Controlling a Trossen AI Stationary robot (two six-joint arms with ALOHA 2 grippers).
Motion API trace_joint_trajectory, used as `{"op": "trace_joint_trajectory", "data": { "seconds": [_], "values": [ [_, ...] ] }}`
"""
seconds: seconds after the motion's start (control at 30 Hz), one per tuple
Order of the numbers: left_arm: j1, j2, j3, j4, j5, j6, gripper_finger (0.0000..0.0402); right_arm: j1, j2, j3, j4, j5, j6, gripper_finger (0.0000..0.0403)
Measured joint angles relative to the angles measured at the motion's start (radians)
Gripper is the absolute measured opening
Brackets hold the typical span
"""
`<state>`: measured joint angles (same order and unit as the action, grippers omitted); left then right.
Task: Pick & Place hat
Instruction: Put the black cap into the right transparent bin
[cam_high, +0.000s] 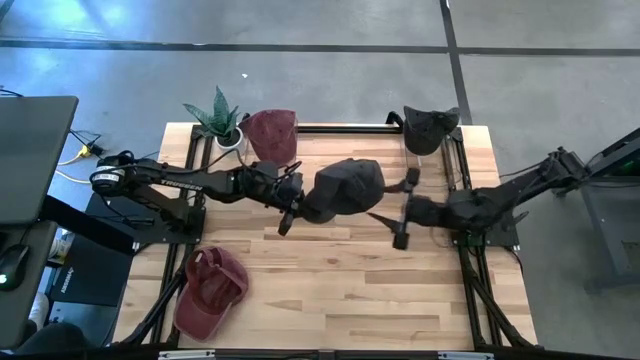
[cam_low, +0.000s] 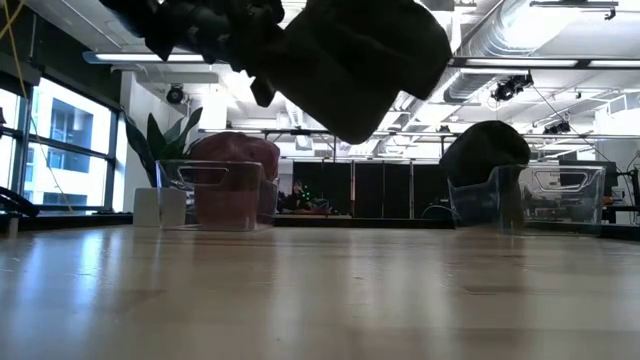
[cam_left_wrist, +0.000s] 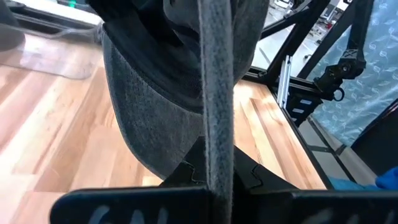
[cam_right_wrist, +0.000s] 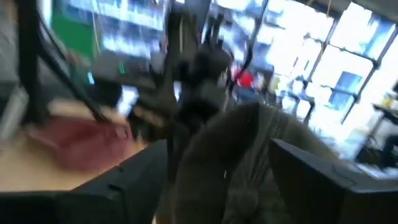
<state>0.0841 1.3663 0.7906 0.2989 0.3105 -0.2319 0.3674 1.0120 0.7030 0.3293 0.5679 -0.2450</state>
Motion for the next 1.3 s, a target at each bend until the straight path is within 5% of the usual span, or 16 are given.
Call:
{"op": "trace_joint_trajectory", "data": {
  "seconds": [0.1,0.27,0.33,0.47,0.6,0.9,1.03,1.13,1.23,1.3],
  "values": [
    [0.001,0.000,0.000,0.000,-0.014,0.000,0.0002,-0.041,0.107,0.053,-0.083,0.035,-0.028,0.0293],
    [0.001,0.000,0.000,-0.003,-0.015,0.001,0.0002,-0.079,0.227,0.214,-0.214,0.357,-0.121,0.0285],
    [0.001,0.000,0.000,-0.003,-0.017,0.002,0.0001,-0.093,0.252,0.288,-0.362,0.370,-0.063,0.0273],
    [0.001,0.000,0.000,-0.003,-0.017,0.025,0.0001,-0.145,0.270,0.438,-0.716,0.150,0.250,0.0242],
    [0.001,0.000,0.000,0.000,-0.016,0.030,0.0001,-0.200,0.283,0.484,-0.872,-0.004,0.432,0.0208],
    [0.001,0.000,-0.001,0.001,0.022,0.079,0.0001,-0.233,0.283,0.484,-0.894,-0.294,0.397,0.0088],
    [-0.001,0.000,-0.001,0.005,0.118,0.176,0.0001,-0.221,0.279,0.487,-0.893,-0.599,0.336,0.0013],
    [-0.023,0.000,-0.001,0.004,0.167,0.292,0.0001,-0.177,0.272,0.511,-0.865,-0.795,0.273,0.0019],
    [-0.064,0.000,-0.001,-0.004,0.158,0.453,0.0001,-0.121,0.265,0.562,-0.822,-0.792,0.282,0.0040],
    [-0.094,0.000,-0.001,-0.018,0.121,0.569,0.0001,-0.084,0.263,0.609,-0.820,-0.682,0.311,0.0046]
  ]
}}
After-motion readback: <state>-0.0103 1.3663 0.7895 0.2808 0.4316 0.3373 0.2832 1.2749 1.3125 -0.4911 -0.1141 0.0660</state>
